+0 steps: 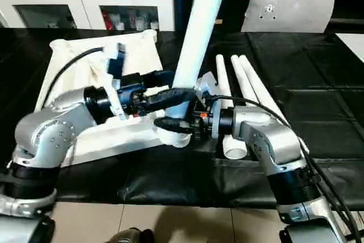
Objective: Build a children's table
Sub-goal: Pick table leg
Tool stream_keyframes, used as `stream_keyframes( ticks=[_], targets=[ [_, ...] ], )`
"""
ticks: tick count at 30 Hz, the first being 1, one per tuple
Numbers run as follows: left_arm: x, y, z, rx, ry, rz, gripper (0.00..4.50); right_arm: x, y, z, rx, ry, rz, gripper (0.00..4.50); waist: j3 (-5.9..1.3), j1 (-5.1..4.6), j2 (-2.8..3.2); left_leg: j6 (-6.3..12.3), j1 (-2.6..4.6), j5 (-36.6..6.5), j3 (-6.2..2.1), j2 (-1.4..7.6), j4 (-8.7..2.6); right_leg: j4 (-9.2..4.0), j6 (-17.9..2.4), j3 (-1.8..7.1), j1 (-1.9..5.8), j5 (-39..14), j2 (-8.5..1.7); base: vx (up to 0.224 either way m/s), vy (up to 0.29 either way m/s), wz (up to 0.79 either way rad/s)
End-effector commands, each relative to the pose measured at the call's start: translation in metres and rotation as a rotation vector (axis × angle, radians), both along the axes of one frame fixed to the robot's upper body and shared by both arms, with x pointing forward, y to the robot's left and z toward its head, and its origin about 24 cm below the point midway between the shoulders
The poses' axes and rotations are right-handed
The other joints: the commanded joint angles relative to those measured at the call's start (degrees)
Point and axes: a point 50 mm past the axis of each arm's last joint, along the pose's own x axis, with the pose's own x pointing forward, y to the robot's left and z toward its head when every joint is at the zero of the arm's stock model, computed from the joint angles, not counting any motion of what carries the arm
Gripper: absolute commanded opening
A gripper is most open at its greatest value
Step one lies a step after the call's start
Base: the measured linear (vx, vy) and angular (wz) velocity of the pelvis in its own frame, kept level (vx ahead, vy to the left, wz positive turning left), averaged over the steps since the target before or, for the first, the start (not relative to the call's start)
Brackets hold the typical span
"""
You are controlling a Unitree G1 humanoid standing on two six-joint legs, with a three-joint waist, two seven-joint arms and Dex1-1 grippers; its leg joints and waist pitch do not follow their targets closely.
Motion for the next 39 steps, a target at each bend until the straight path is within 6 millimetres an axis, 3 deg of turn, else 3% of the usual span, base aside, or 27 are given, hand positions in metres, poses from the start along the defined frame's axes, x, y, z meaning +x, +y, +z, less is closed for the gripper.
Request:
stream_keyframes(
  ticks=[1,6,9,12,14,16,17,21,22,23,26,28,30,32,34,37,39],
  targets=[
    [-0.01,-0.005,0.02,-0.128,-0.054,-0.097,3.97,0.005,-0.009,-0.012,-0.025,0.057,-0.107,1.97,-4.56,0.13,-0.78,0.73,3.13,-13.9,-1.71,4.18,-3.88,-4.02,-15.2,1.05,0.95,-4.6,-3.34,0.0,0.0,0.0],
    [-0.001,0.008,0.02,-0.204,-0.023,0.013,4.34,0.004,-0.01,-0.007,0.054,0.034,-0.202,1.96,-4.45,0.17,-0.31,-0.1,3.23,-14.8,-1.72,4.23,-4.14,-4.18,-14.8,1.15,0.65,-5.3,-3.22,0.0,0.0,0.0],
    [0.003,0.017,0.015,-0.179,-0.017,0.092,4.34,0.002,-0.011,-0.007,0.051,0.031,-0.263,1.96,-4.55,-0.05,-0.58,-0.08,3.11,-15.0,-1.77,4.14,-4.22,-4.07,-14.1,1.05,0.87,-4.8,-3.14,0.0,0.0,0.0],
    [0.005,0.025,0.008,-0.101,-0.026,0.162,4.34,-0.002,-0.01,-0.01,0.036,0.039,-0.294,1.96,-4.4,-0.41,-0.42,-1.09,3.19,-16.4,-1.87,4.18,-4.45,-4.4,-12.2,1.2,0.84,-7.3,-3.16,0.0,0.0,0.0],
    [0.005,0.036,-0.007,0.063,-0.056,0.225,4.34,-0.005,-0.011,-0.011,0.025,0.017,-0.342,1.96,-4.43,-0.45,-0.56,-1.41,3.15,-16.2,-1.98,4.24,-4.59,-4.6,-11.1,1.29,0.71,-7.9,-3.23,0.0,0.0,0.0],
    [0.004,0.041,-0.014,0.143,-0.062,0.249,4.34,-0.006,-0.012,-0.011,0.019,0.008,-0.37,1.95,-4.37,-0.39,-0.29,-2.08,3.43,-16.9,-2.0,4.32,-4.78,-4.62,-10.1,1.3,0.39,-9.1,-3.2,0.0,0.0,0.0],
    [0.003,0.051,-0.03,0.312,-0.082,0.298,4.34,-0.004,-0.015,-0.011,0.024,-0.034,-0.468,1.95,-4.32,-0.44,-0.36,-2.57,3.37,-17.0,-2.08,4.36,-4.96,-4.56,-9.4,1.35,0.19,-9.5,-3.16,0.0,0.0,0.0],
    [0.0,0.06,-0.051,0.521,-0.137,0.329,4.34,-0.003,-0.017,-0.011,0.031,-0.081,-0.556,1.95,-4.06,-0.25,0.1,-5.31,4.05,-20.8,-2.17,4.48,-5.47,-4.74,-8.0,1.36,-0.62,-11.6,-3.06,0.0,0.0,0.0],
    [-0.003,0.063,-0.068,0.655,-0.159,0.311,4.34,-0.005,-0.018,-0.014,0.015,-0.064,-0.593,1.95,-3.81,-0.24,0.2,-6.06,3.91,-22.1,-2.28,4.42,-5.72,-4.75,-7.8,1.37,-0.59,-11.7,-3.05,0.0,0.0,0.0],
    [-0.003,0.063,-0.068,0.655,-0.159,0.311,4.34,-0.005,-0.018,-0.014,0.015,-0.064,-0.593,1.95,-3.73,-0.2,0.13,-6.71,3.94,-23.5,-2.29,4.37,-5.84,-4.71,-7.3,1.47,-0.76,-12.1,-3.07,0.0,0.0,0.0],
    [-0.008,0.063,-0.087,0.744,-0.142,0.259,4.17,-0.005,-0.017,-0.013,0.056,-0.111,-0.622,1.95,-3.6,-0.21,0.1,-7.92,3.97,-26.1,-2.39,4.27,-5.96,-4.88,-6.9,1.58,-1.04,-13.4,-3.4,0.0,0.0,0.0],
    [-0.007,0.07,-0.099,0.822,-0.161,0.225,4.0,-0.009,-0.017,-0.022,-0.008,-0.055,-0.589,1.95,-3.48,-0.34,0.01,-7.54,3.89,-26.2,-2.43,4.18,-6.01,-4.92,-6.7,1.62,-0.99,-13.0,-3.32,0.0,0.0,0.0],
    [-0.006,0.071,-0.101,0.829,-0.16,0.22,4.0,-0.01,-0.017,-0.023,-0.013,-0.045,-0.582,1.95,-3.47,-0.41,0.07,-7.23,3.84,-25.5,-2.41,4.18,-6.02,-4.86,-7.1,1.63,-0.95,-11.9,-3.25,0.0,0.0,0.0],
    [-0.004,0.076,-0.107,0.856,-0.147,0.194,3.6,-0.014,-0.016,-0.024,-0.014,-0.006,-0.543,1.95,-3.45,-0.44,-0.02,-6.33,3.72,-24.6,-2.26,4.06,-5.87,-4.85,-8.0,1.67,-0.92,-11.1,-3.35,0.0,0.0,0.0],
    [-0.003,0.077,-0.11,0.871,-0.145,0.174,3.57,-0.016,-0.015,-0.023,-0.01,-0.002,-0.525,1.95,-3.19,-0.45,-0.13,-5.73,3.64,-24.0,-2.21,4.18,-5.97,-4.92,-8.5,1.71,-1.04,-10.3,-3.4,0.0,0.0,0.0],
    [0.001,0.077,-0.115,0.865,-0.111,0.171,3.16,-0.017,-0.018,-0.025,-0.02,-0.013,-0.525,1.95,-3.01,-0.4,0.25,-6.13,3.91,-25.0,-2.19,4.27,-6.07,-4.89,-8.8,1.71,-1.31,-10.5,-3.38,0.0,0.0,0.0],
    [0.001,0.076,-0.115,0.852,-0.106,0.173,3.12,-0.018,-0.019,-0.025,-0.015,-0.005,-0.529,1.95,-3.01,-0.45,0.12,-6.26,3.78,-25.0,-2.27,4.31,-6.14,-4.78,-9.3,1.67,-1.12,-10.0,-3.45,0.0,0.0,0.0]
  ],
)
